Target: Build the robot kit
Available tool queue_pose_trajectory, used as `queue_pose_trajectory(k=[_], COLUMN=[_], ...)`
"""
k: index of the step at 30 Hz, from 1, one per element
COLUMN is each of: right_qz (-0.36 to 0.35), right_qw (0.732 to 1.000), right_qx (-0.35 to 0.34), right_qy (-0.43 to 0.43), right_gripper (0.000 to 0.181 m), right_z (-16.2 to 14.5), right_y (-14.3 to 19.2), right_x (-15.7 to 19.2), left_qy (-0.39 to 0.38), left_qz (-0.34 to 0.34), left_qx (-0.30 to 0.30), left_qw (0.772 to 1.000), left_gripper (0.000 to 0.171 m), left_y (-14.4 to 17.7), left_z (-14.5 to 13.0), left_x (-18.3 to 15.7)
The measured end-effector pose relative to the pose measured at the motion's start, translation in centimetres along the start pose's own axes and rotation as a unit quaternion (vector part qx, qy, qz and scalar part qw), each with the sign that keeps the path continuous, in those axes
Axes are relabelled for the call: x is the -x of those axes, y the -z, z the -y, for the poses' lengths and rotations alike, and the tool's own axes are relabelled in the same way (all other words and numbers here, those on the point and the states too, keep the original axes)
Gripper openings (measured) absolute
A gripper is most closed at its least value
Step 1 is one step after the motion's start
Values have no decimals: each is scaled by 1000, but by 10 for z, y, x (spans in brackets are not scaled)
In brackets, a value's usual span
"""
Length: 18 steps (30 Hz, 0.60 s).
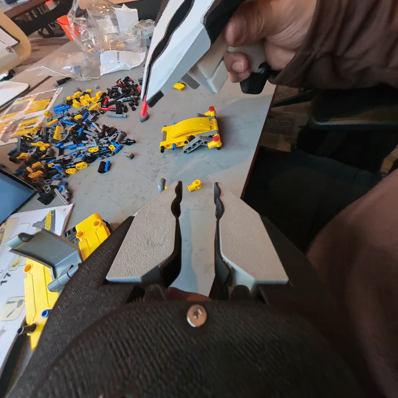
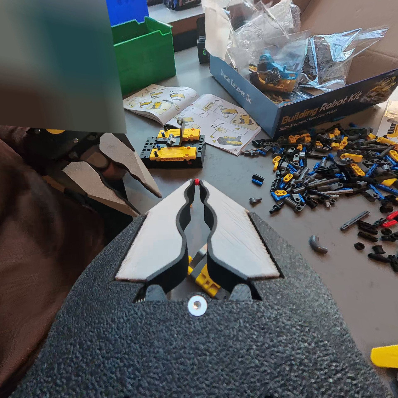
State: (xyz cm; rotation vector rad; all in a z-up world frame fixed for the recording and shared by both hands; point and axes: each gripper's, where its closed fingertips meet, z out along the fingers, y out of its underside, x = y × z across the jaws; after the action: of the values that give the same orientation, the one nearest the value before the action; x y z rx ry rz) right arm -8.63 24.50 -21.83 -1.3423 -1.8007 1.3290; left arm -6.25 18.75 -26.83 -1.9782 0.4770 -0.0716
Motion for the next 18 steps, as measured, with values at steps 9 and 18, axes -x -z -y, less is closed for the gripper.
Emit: queue_pose_trajectory(k=[9,18], right_qz=[22,33], right_qw=[998,998], right_qx=[-55,0], right_qy=[19,53], right_gripper=[4,4], right_z=[57,35], right_y=[-11,-24], right_x=[-33,-29], left_qy=[73,106], left_qz=[-115,-90], left_qx=[-16,-44], left_qw=[990,989], left_gripper=[31,27], left_y=[-4,-5], left_z=[16,19], left_x=[-16,-7])
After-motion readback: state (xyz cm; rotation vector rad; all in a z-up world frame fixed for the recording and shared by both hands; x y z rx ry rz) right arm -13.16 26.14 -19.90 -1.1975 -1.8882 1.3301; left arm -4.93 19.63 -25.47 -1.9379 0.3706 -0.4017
